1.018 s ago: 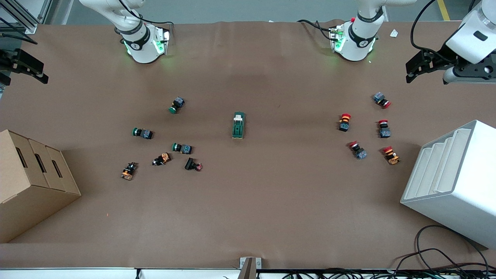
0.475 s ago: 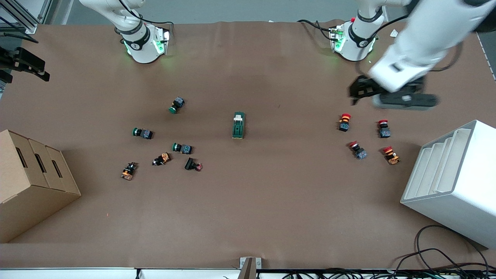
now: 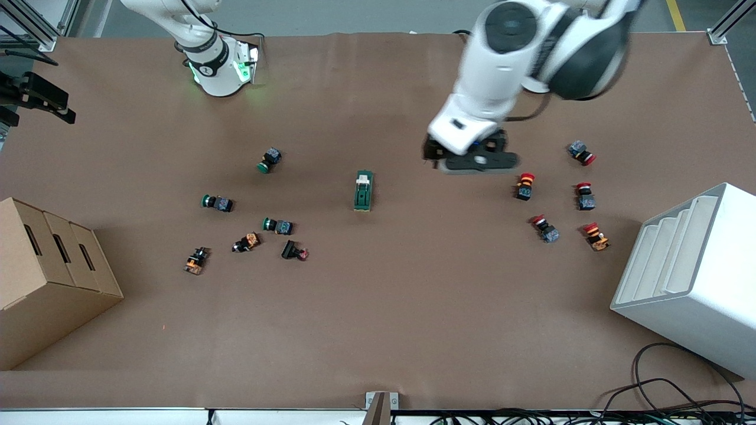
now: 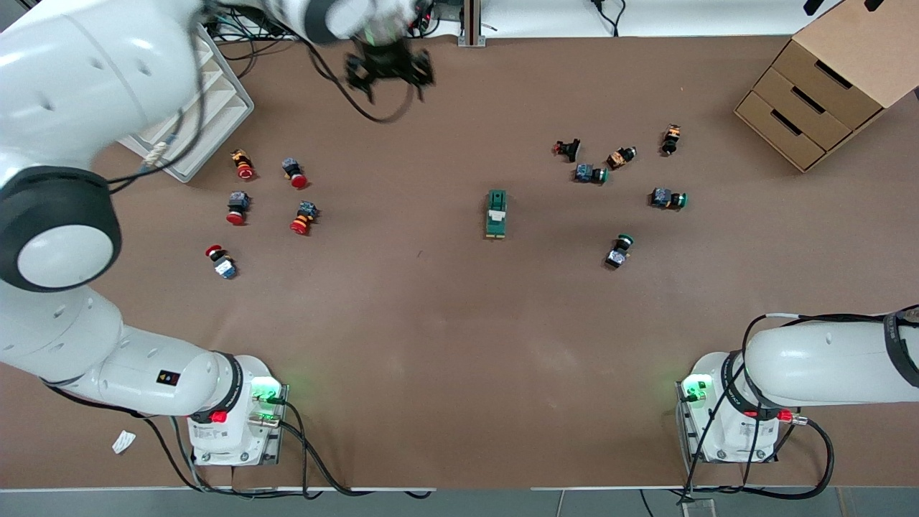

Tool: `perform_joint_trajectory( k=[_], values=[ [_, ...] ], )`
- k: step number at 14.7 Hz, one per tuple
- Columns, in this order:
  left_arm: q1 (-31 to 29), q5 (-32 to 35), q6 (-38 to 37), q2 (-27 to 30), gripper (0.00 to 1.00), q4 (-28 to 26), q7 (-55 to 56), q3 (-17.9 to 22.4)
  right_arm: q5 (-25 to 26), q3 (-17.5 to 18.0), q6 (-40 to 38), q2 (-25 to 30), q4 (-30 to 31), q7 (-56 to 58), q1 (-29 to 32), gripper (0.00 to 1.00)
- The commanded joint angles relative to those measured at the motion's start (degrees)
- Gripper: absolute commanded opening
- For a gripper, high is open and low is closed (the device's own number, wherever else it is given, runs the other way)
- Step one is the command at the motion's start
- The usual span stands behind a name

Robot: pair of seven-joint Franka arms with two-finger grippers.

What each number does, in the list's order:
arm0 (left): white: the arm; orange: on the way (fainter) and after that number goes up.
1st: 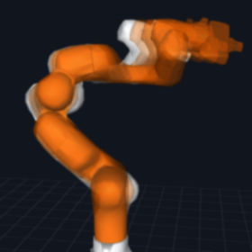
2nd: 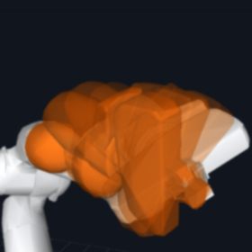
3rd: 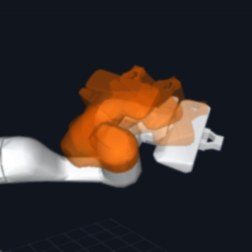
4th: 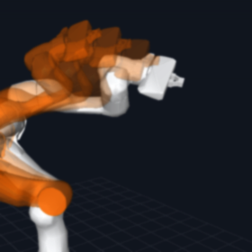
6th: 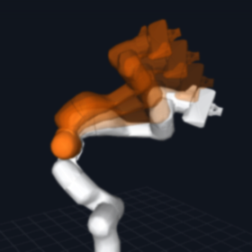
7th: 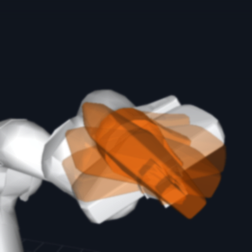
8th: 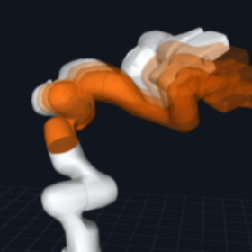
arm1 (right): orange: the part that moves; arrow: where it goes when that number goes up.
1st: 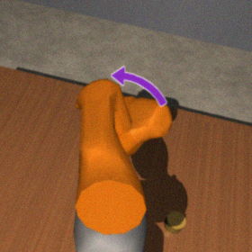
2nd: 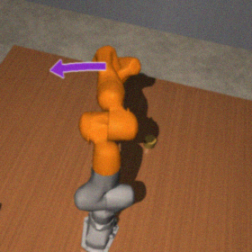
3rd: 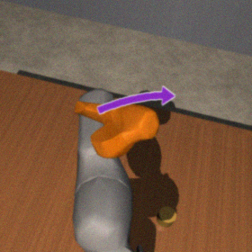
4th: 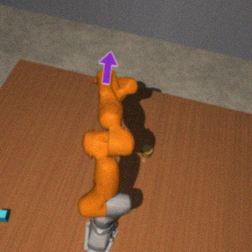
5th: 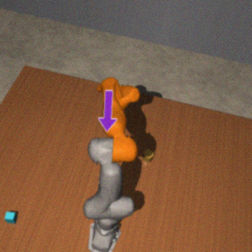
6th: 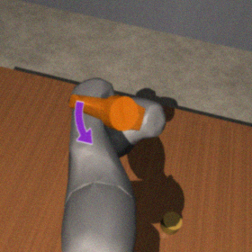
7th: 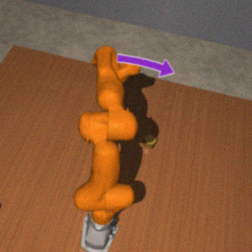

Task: Close load switch with both arms
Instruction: 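Move the left gripper over the green load switch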

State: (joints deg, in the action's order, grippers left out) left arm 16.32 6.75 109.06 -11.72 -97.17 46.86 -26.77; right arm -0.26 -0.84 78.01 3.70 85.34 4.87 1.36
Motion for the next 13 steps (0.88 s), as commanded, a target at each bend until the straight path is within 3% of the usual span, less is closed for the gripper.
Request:
perform_joint_trajectory(
  k=[1,7,13],
  values=[
    [6.2,5.5,3.3,-3.3,1.0,-1.0,9.1,0.0,-1.4,-0.4,0.4,0.1,0.3,-0.8,0.0,1.0],
    [17.4,18.6,13.2,-11.2,1.0,-5.9,30.4,0.0,-1.3,-0.5,-0.1,0.1,0.2,-2.1,0.0,1.0],
    [24.7,38.2,18.9,-21.1,0.99,-6.0,52.2,0.0,-1.3,-0.5,0.3,-0.4,-0.3,-2.6,0.2,1.0]
  ],
)
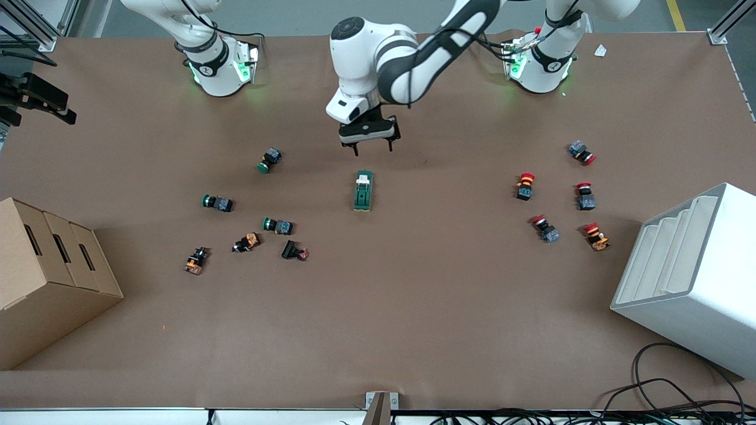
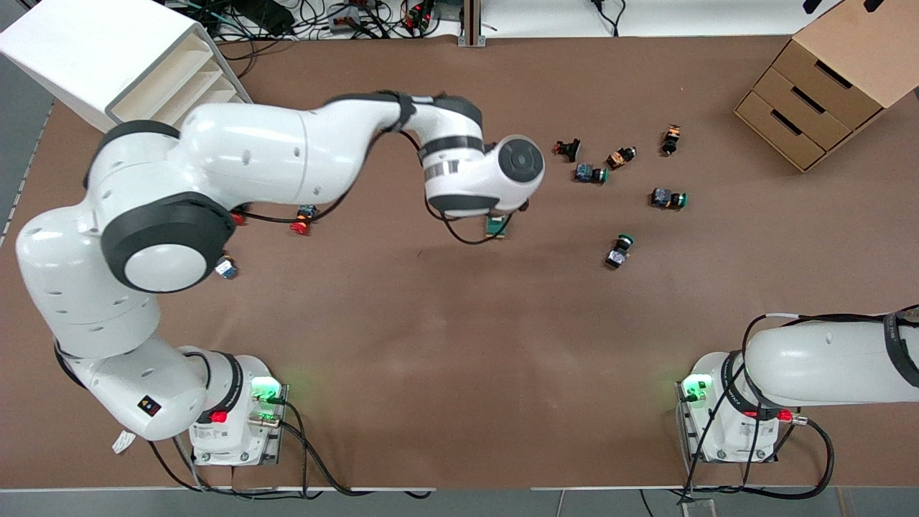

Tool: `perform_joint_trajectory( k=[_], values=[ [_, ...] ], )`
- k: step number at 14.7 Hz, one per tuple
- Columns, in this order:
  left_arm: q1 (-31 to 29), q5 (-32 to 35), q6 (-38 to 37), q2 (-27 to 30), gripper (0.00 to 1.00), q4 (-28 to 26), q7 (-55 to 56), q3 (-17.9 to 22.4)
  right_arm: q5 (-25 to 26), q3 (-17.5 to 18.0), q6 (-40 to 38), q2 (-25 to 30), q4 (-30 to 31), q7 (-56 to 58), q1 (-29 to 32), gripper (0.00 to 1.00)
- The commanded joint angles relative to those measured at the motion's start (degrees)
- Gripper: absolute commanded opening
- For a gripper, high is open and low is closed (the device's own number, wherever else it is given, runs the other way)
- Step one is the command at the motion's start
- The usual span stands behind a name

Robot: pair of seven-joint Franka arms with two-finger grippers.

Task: Close load switch with both arms
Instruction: 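Move the left gripper over the green load switch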

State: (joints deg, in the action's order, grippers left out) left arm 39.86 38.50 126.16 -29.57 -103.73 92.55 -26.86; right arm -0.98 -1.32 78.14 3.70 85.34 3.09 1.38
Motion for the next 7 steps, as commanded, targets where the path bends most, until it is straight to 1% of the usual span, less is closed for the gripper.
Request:
perform_joint_trajectory(
  k=[1,3,5,7],
  values=[
    [2.0,10.1,2.3,-4.9,0.99,0.5,11.1,0.1,-0.4,0.0,0.3,-1.2,-0.3,-0.8,0.2,1.0],
    [4.3,17.9,2.3,-7.9,0.98,0.5,20.0,0.1,0.1,-0.1,0.4,-3.8,-0.4,-0.7,0.3,1.0],
    [5.2,27.8,2.3,-10.6,0.98,0.1,29.0,0.1,0.4,-0.2,2.7,-6.1,-0.3,-0.6,0.9,1.0],
    [5.6,34.8,2.2,-11.4,0.99,-0.6,33.9,0.1,-0.3,-0.1,4.7,-8.6,-0.3,-0.2,1.9,1.0]
  ],
)
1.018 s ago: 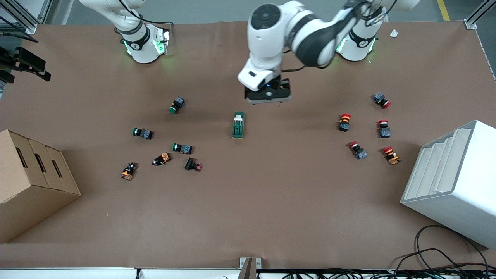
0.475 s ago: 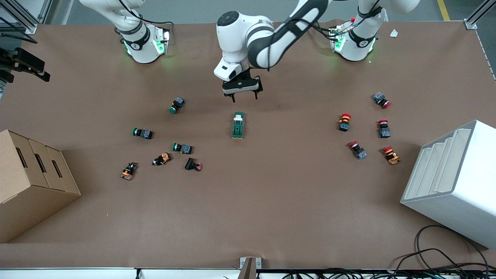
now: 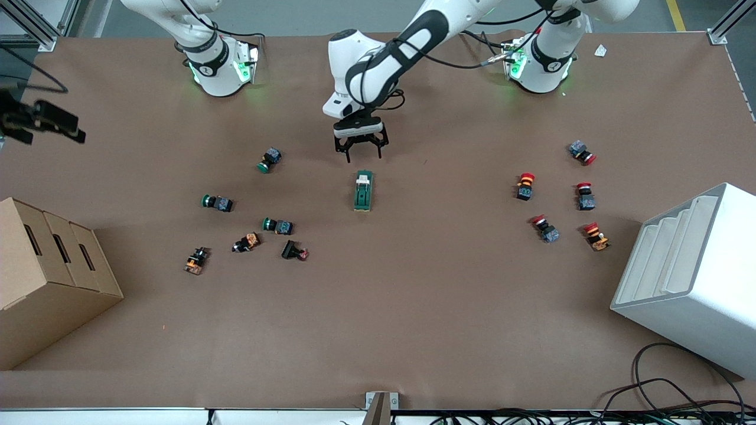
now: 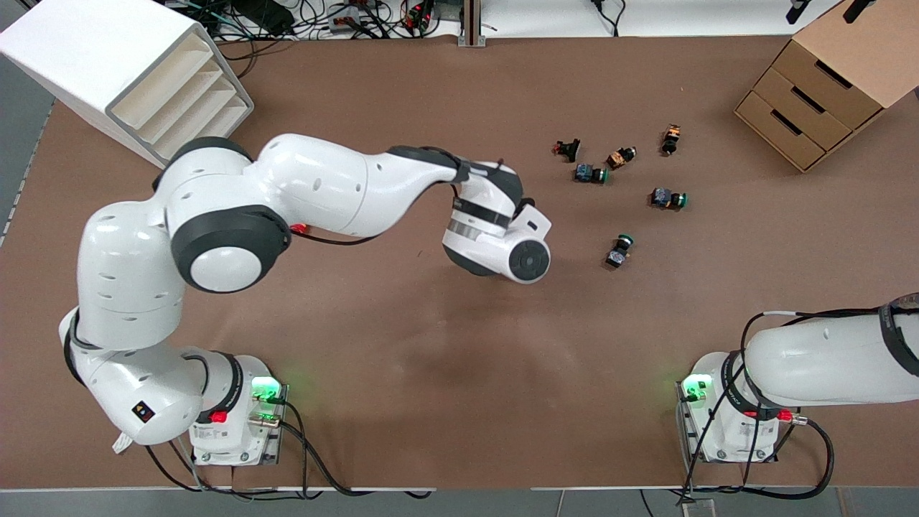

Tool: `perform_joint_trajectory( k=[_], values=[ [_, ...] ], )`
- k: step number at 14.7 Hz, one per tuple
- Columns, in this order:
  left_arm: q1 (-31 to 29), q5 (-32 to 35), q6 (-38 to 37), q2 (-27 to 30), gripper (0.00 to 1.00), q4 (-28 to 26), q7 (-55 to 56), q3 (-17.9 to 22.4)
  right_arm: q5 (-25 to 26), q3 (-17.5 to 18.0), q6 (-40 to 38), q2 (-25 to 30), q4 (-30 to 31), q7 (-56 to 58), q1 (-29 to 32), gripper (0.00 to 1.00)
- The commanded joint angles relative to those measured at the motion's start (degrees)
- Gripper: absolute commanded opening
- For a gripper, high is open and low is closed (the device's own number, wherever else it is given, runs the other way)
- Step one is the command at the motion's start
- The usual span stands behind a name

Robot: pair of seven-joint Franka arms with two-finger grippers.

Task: Close load switch with both arms
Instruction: 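Lower the left gripper and hold the green switch base steady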

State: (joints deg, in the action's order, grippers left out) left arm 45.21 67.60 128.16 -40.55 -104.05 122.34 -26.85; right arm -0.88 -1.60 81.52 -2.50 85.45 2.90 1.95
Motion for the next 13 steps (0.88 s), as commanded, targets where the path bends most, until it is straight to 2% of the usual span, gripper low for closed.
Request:
perform_joint_trajectory(
  k=[1,4,8,13],
  values=[
    [0.6,7.8,0.1,-0.6,0.98,-0.8,5.1,0.2,-0.4,0.2,2.1,-3.4,-0.5,0.0,1.4,1.0],
    [0.5,16.2,-1.4,-1.1,0.97,-2.8,6.1,0.5,0.4,0.1,3.1,-7.1,-0.5,0.2,2.1,1.0],
    [0.6,24.7,-3.0,-2.7,0.98,-4.1,13.0,0.7,-0.2,0.2,5.1,-7.7,0.2,-0.9,3.5,1.0],
    [0.7,32.8,-7.9,-5.1,0.98,-4.3,16.1,0.7,-6.0,0.5,5.9,-7.7,4.2,-17.5,0.5,1.0]
  ],
)
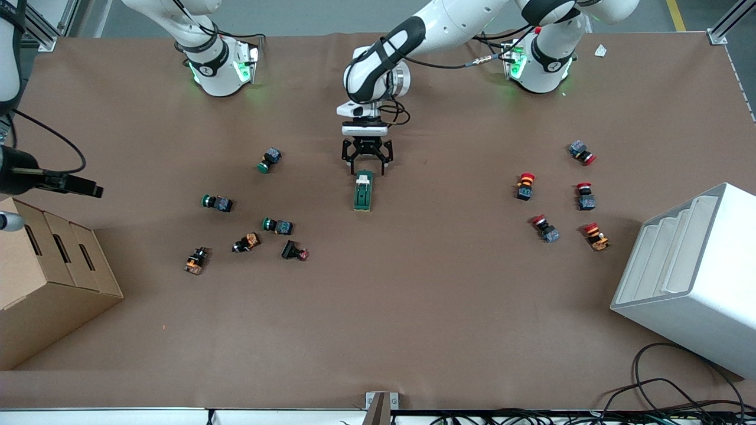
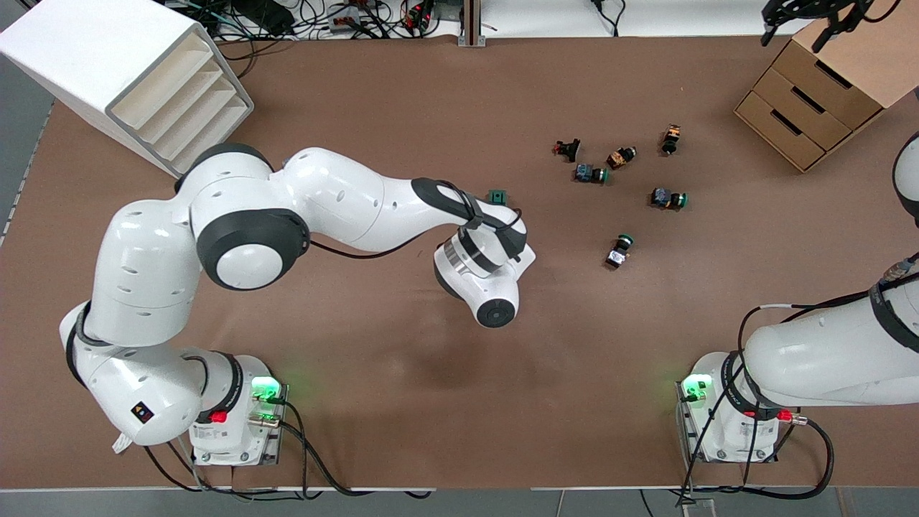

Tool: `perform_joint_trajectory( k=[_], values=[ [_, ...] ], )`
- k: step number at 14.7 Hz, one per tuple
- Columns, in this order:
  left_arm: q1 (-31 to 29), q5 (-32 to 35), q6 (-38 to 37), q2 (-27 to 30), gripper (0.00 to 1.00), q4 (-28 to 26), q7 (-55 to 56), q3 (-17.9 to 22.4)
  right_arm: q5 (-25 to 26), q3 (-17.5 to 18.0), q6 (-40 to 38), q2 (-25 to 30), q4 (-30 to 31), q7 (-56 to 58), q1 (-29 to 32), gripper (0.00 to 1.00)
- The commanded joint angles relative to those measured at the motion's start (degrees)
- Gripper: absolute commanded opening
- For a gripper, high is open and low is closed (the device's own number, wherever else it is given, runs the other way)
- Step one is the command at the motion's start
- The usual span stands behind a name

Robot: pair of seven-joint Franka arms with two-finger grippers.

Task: Close load switch with both arms
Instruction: 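Lower the left gripper and hold the green switch base steady, then reach the right gripper toward the white lever while the left gripper holds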

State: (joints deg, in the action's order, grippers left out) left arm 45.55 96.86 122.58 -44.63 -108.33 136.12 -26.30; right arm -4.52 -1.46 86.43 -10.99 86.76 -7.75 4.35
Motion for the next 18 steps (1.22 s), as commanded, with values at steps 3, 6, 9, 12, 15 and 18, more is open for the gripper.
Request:
perform_joint_trajectory(
  k=[3,6,9,12,15,18],
  values=[
    [1.5,8.7,-5.3,-3.6,0.99,0.2,8.8,0.1,-4.3,0.4,4.8,0.8,5.5,-14.4,-6.5,1.0],
    [2.9,8.7,-6.7,-4.1,0.99,0.9,10.1,0.1,-6.5,0.4,11.3,0.9,10.4,-25.4,-11.7,1.0],
    [4.4,8.3,-7.4,-4.1,0.99,1.0,10.8,0.0,-8.0,0.5,18.2,1.0,15.9,-33.4,-16.8,1.0],
    [6.2,7.9,-8.1,-4.2,0.99,1.0,12.4,0.0,-10.2,0.5,28.7,1.2,22.8,-40.0,-22.1,1.0],
    [6.8,7.7,-8.1,-4.9,1.0,1.1,12.5,-0.1,-10.2,0.5,40.6,1.2,29.8,-48.5,-28.9,1.0],
    [7.5,7.6,-8.1,-6.4,1.0,1.5,12.5,-0.2,-10.2,0.5,50.3,0.6,34.2,-53.9,-34.1,1.0]
  ],
)
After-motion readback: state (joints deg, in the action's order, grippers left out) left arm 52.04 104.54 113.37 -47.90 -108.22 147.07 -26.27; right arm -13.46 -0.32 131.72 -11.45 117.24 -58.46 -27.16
